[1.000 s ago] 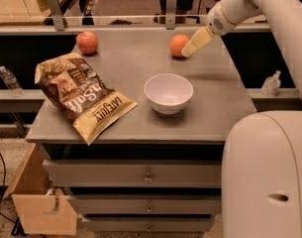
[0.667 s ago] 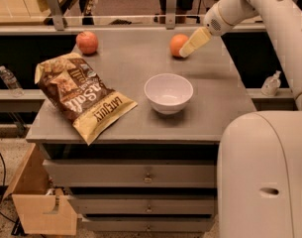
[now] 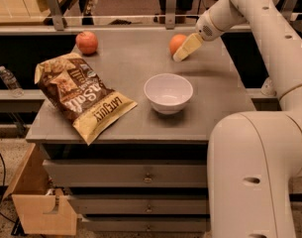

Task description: Move orange near brown chip bag

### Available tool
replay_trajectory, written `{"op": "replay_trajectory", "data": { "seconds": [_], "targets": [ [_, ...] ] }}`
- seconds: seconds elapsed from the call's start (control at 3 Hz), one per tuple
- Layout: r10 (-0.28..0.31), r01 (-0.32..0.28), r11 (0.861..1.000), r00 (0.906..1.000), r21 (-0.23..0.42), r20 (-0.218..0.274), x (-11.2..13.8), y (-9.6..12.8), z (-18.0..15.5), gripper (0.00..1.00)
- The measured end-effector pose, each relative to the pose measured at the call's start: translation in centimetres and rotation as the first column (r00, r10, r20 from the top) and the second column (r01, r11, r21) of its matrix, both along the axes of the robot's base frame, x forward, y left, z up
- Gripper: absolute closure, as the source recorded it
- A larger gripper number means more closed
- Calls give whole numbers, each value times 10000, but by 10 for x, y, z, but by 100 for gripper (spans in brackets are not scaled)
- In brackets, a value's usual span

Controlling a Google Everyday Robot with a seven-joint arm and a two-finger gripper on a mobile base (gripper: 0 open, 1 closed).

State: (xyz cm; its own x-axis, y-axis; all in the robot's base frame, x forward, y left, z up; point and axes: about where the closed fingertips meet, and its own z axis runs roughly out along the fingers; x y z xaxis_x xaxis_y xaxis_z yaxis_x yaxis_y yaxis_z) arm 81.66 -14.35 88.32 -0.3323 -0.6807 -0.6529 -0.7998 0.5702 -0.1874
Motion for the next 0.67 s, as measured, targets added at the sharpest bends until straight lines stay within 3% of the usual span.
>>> {"op": "replay_trajectory", "data": {
  "seconds": [0.33, 0.67],
  "targets": [
    [-358, 359, 9993, 9994, -143, 24, 11, -3, -9, 0],
    [-447, 448, 9986, 9990, -264, 42, 19, 0, -17, 6]
  ]
}}
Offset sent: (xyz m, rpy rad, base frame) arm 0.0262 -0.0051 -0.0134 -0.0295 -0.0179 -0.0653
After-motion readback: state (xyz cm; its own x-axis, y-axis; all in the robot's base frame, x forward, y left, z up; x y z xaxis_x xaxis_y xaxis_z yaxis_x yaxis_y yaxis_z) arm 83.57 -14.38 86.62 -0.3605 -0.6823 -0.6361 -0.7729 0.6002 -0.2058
